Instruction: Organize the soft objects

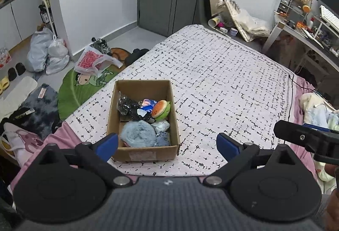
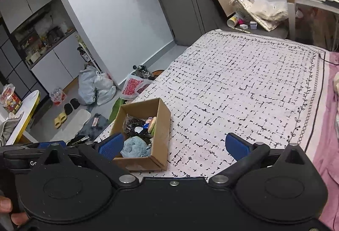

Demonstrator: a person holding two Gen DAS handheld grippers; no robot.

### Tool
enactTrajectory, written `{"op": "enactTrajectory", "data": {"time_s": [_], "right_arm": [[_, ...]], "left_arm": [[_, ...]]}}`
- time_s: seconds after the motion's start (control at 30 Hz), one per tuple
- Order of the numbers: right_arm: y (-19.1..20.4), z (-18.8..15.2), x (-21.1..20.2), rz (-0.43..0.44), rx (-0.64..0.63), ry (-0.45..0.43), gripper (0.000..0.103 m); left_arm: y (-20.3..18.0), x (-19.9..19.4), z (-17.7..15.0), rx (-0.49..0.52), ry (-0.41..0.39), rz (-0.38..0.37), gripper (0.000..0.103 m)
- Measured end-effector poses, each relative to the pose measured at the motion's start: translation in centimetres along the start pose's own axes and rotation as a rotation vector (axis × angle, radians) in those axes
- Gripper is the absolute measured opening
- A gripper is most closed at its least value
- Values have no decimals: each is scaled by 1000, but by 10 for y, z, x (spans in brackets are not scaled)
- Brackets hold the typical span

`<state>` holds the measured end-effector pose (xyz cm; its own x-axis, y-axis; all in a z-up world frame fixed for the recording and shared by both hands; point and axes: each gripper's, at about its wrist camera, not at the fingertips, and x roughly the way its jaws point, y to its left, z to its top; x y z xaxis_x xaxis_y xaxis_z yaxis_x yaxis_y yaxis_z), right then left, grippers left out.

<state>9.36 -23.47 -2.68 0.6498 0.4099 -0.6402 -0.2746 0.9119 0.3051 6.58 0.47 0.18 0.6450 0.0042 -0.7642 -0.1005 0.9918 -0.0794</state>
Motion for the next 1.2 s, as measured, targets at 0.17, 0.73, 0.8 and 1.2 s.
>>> {"op": "enactTrajectory", "data": {"time_s": [0.17, 0.73, 0.8, 1.2], "right_arm": [[2, -4, -19, -10, -8, -17, 103], [14, -26, -68, -56, 9, -55, 103], [17, -26, -71, -72, 2, -57, 103], [38, -41, -81, -87, -48, -63, 103]], "left_arm": [[-3, -17, -2, 13, -19, -9, 98], [5, -65, -30, -13, -67, -11, 99], [4, -70, -33, 0, -69, -9, 99], [13, -85, -44, 2, -86, 4, 99]]}}
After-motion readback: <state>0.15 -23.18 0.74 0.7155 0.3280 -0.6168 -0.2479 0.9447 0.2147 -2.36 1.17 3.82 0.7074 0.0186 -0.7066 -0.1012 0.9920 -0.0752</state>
